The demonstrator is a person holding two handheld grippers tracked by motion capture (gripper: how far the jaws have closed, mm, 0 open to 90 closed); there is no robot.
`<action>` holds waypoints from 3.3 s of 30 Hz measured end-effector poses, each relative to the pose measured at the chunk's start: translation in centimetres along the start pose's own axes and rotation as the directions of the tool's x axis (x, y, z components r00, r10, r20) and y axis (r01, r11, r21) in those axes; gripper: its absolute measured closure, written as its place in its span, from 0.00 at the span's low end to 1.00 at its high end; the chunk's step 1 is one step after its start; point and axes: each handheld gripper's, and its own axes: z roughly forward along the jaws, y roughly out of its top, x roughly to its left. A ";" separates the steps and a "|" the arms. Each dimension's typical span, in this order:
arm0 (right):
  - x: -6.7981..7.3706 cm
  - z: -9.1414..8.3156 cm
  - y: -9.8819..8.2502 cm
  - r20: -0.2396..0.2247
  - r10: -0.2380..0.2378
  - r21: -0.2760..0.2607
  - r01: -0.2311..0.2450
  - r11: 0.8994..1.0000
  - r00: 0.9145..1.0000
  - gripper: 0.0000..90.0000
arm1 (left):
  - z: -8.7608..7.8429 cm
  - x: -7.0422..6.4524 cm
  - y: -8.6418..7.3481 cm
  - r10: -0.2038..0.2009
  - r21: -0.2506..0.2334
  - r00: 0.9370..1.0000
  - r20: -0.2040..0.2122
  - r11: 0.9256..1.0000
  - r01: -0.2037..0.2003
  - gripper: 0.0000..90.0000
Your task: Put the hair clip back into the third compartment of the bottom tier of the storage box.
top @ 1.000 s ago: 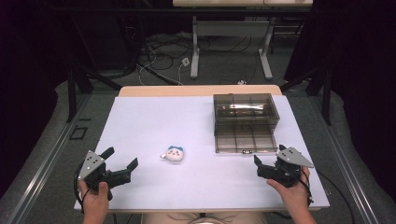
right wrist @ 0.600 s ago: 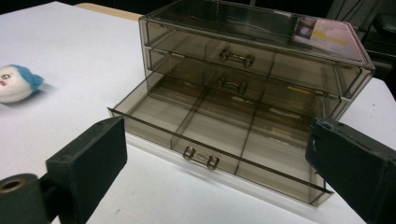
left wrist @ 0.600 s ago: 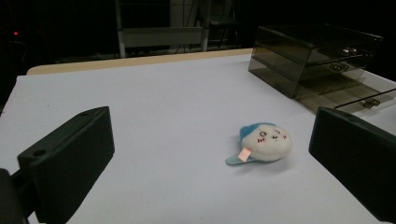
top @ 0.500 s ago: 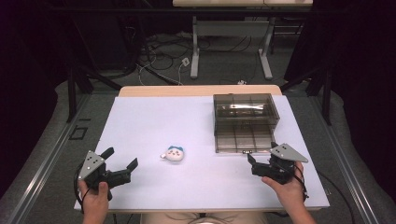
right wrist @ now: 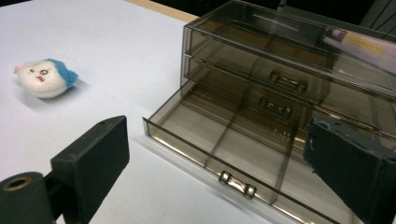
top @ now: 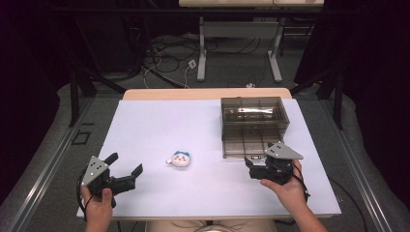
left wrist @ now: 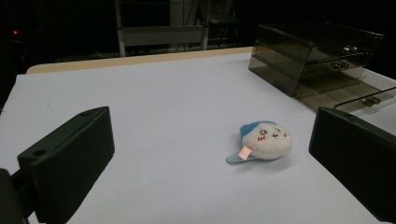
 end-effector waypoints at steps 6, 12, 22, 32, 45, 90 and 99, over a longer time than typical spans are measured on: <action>0.6 0.6 0.7 -0.019 -0.012 0.007 0.012 1.000 1.000 0.08 | 0.0 0.0 0.0 0.001 0.002 1.000 0.001 1.000 -0.001 0.00; 1.3 1.2 1.9 -0.050 -0.043 0.021 0.045 0.999 0.998 0.11 | 0.0 0.0 0.0 0.003 0.004 1.000 0.002 1.000 -0.003 0.00; 2.4 2.1 3.1 -0.088 -0.086 0.035 0.090 0.995 0.992 0.12 | 0.0 0.0 0.0 0.003 0.006 1.000 0.003 1.000 -0.003 0.00; 3.4 3.1 4.2 -0.121 -0.116 0.043 0.122 0.992 0.986 0.14 | 0.1 0.0 0.0 0.006 0.010 1.000 0.005 1.000 -0.006 0.00; 5.1 4.3 5.2 -0.175 -0.173 0.064 0.186 0.980 0.969 0.16 | 0.1 0.0 -0.1 0.003 0.013 1.000 0.011 1.000 -0.003 0.00; 11.4 9.6 7.9 -0.346 -0.364 0.080 0.414 0.907 0.865 0.19 | 0.2 0.1 -0.1 0.011 0.025 1.000 0.018 1.000 -0.011 0.00; 12.2 10.5 8.1 -0.360 -0.368 0.099 0.427 0.899 0.857 0.21 | 0.2 0.1 -0.1 0.009 0.023 1.000 0.019 1.000 -0.010 0.00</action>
